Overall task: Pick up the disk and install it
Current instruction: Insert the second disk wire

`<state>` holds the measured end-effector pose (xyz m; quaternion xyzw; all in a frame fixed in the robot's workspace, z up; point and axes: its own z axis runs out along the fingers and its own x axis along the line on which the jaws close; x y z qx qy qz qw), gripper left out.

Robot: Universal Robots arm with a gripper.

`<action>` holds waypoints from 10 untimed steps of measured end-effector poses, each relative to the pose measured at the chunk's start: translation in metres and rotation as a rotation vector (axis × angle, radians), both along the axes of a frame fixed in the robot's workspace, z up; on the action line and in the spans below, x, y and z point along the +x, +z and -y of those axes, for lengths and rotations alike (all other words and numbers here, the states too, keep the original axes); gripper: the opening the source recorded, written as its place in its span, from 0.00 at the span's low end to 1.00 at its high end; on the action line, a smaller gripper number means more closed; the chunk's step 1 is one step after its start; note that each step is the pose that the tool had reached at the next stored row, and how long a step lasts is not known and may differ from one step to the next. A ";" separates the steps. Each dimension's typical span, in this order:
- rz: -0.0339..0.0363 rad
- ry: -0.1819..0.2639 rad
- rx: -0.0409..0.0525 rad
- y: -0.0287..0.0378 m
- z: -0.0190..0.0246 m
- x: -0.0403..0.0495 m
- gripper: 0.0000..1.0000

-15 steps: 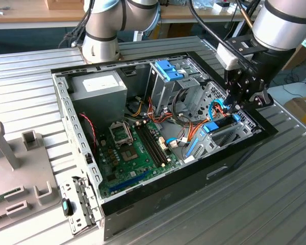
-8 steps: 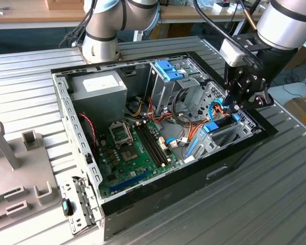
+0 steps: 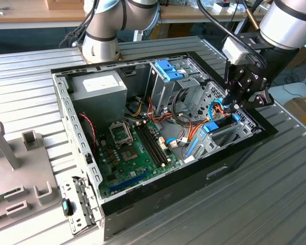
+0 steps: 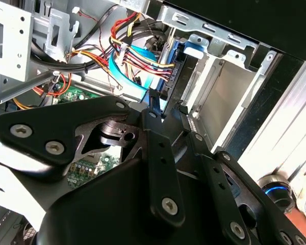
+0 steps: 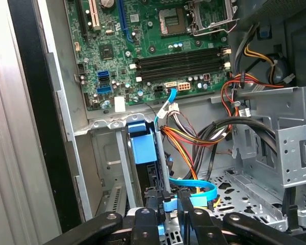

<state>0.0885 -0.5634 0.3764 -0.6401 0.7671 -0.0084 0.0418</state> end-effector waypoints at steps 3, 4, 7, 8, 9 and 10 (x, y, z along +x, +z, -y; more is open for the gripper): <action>0.0000 0.000 0.0000 0.0000 0.0000 0.0003 0.30; 0.0000 0.000 0.0000 0.0000 0.0000 0.0003 0.30; 0.0000 0.000 -0.0001 0.0000 0.0000 0.0003 0.30; 0.0000 0.000 0.0000 0.0000 0.0000 0.0003 0.30; 0.0000 0.000 -0.0001 0.0000 0.0000 0.0003 0.30; 0.0000 0.000 0.0000 0.0000 0.0000 0.0004 0.30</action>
